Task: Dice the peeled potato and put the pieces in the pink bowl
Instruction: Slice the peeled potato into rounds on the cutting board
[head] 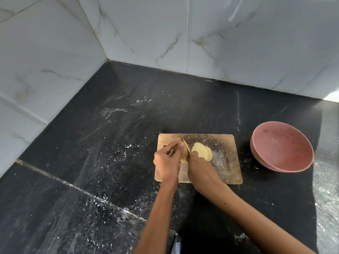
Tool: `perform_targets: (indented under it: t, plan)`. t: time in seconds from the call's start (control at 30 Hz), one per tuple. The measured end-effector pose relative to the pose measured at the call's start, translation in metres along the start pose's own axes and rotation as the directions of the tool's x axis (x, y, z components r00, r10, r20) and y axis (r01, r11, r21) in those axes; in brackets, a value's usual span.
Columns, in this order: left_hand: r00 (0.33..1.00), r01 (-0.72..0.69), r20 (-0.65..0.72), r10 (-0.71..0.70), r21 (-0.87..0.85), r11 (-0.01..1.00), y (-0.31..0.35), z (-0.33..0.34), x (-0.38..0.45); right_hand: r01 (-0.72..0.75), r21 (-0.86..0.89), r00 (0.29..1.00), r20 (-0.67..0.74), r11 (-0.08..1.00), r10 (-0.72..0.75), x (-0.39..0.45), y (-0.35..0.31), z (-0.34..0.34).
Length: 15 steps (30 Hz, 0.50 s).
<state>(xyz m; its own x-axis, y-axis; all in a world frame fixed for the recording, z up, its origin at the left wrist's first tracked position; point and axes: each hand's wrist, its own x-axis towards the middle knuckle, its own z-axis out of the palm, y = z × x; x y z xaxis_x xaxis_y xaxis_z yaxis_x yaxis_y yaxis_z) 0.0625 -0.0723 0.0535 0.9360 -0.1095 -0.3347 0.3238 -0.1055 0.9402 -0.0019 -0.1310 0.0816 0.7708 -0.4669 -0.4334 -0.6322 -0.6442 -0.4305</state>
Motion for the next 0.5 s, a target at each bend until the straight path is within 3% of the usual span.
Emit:
perform_targets:
  t: [0.5]
  plan:
    - [1.0,-0.021,0.006,0.02,0.041,0.999,0.001,0.003,0.0,0.005,0.028,1.0,-0.004,1.0,-0.005,-0.01,0.008,0.003]
